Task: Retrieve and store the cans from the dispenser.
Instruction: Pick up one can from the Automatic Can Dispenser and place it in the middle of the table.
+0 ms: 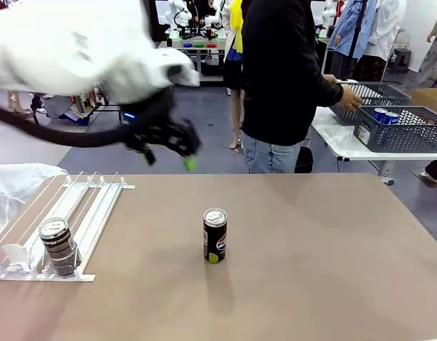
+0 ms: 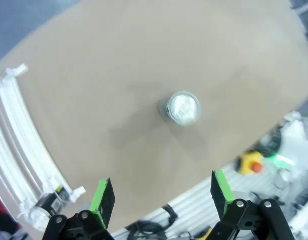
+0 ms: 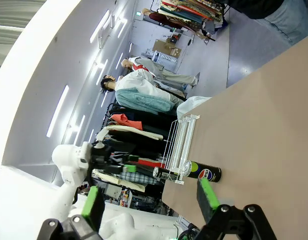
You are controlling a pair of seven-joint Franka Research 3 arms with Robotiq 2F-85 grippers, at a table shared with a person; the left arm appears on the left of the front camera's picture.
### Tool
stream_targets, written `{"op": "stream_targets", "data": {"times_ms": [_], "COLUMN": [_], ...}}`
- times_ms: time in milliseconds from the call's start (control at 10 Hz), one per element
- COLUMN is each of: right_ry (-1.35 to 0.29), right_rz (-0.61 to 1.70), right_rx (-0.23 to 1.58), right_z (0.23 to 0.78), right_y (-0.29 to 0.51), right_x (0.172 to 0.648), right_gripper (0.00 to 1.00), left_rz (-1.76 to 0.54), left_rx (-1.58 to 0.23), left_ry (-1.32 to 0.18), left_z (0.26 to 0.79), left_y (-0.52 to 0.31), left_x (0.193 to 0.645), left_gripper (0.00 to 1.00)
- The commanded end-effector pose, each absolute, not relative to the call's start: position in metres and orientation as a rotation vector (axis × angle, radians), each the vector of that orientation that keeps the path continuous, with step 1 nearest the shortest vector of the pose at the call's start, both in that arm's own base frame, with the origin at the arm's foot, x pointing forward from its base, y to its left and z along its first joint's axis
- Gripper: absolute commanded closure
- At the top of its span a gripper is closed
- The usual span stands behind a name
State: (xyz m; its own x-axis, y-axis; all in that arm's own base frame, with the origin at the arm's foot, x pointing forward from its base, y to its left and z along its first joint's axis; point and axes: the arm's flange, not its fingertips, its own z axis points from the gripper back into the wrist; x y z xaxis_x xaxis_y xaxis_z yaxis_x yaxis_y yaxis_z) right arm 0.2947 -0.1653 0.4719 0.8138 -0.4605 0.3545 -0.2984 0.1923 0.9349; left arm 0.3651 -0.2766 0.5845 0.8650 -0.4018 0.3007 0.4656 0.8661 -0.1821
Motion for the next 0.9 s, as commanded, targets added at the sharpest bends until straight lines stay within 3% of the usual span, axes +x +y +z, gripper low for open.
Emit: {"op": "stream_targets", "data": {"times_ms": [0,400,700,800], "right_ry": [-0.673,-0.673,-0.673,-0.673], "right_rz": [-0.128,-0.128,-0.128,-0.128], "right_rx": [1.417,1.417,1.417,1.417], "right_z": [0.476,0.476,0.476,0.476], "right_y": [-0.165,-0.165,-0.165,-0.165], "right_x": [0.296,0.296,0.296,0.296], "right_gripper": [0.0,0.0,0.0,0.0], "left_rz": [-0.337,0.001,0.107,0.067], "left_rx": [-0.463,-0.895,-1.201,-1.163], "left_ry": [-0.247,-0.326,-0.469,-0.459], "left_z": [0.583,0.543,0.484,0.476], "left_y": [-0.168,0.023,0.09,0.089], "left_x": [0.356,0.341,0.32,0.318], "left_gripper": [0.0,0.0,0.0,0.0]}}
